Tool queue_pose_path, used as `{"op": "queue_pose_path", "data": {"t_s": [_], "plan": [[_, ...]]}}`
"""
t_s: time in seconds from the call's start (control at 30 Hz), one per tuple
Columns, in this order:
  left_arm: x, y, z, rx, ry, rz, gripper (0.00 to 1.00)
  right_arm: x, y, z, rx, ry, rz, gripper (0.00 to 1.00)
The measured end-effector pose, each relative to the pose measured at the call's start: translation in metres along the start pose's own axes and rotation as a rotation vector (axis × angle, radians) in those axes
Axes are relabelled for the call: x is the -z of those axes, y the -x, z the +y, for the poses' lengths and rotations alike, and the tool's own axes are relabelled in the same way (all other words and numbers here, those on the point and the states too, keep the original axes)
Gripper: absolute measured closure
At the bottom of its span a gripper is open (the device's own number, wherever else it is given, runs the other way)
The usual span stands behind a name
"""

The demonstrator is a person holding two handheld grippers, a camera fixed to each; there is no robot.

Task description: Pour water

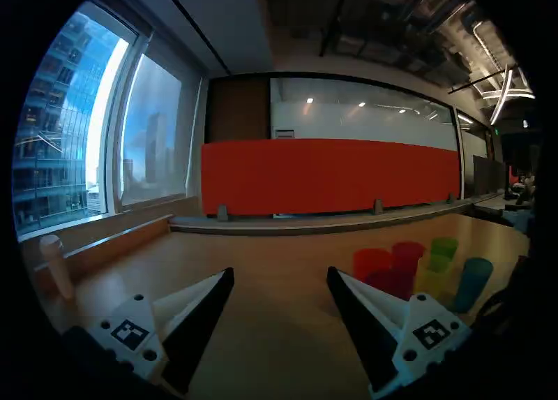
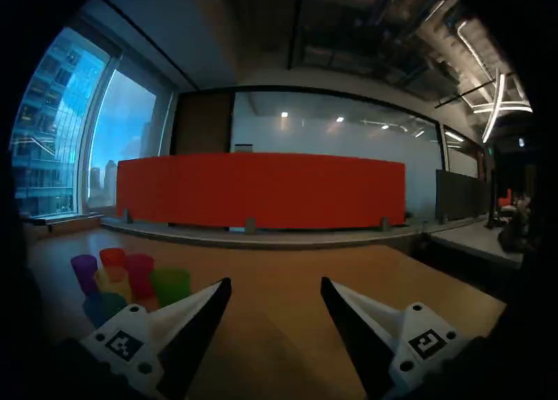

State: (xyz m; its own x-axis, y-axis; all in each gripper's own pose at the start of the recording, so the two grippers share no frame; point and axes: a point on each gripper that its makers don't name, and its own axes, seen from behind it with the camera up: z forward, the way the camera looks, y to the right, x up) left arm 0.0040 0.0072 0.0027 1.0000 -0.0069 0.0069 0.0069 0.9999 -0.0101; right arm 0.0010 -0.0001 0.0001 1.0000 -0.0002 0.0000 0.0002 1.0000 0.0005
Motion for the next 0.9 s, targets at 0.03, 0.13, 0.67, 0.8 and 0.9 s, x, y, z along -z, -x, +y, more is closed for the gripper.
{"op": "queue_pose_path", "data": {"t_s": [0.03,0.13,0.67,0.8,0.9], "plan": [[0.0,-0.002,0.002,0.006,0.005,-0.003,0.01,0.0,-0.003,0.0,0.001,-0.002,0.0,0.01],[-0.002,-0.01,0.006,0.022,0.019,-0.012,0.01,-0.001,-0.014,-0.002,0.003,-0.012,-0.002,0.01],[-0.016,-0.097,0.013,0.046,0.074,0.0,0.01,-0.012,-0.111,0.0,-0.024,-0.078,-0.015,0.01],[-0.021,-0.12,0.017,0.052,0.1,0.003,0.01,-0.015,-0.133,0.001,-0.043,-0.098,-0.019,0.01],[-0.023,-0.135,0.019,0.048,0.118,-0.001,0.01,-0.018,-0.146,0.001,-0.048,-0.109,-0.032,0.01]]}}
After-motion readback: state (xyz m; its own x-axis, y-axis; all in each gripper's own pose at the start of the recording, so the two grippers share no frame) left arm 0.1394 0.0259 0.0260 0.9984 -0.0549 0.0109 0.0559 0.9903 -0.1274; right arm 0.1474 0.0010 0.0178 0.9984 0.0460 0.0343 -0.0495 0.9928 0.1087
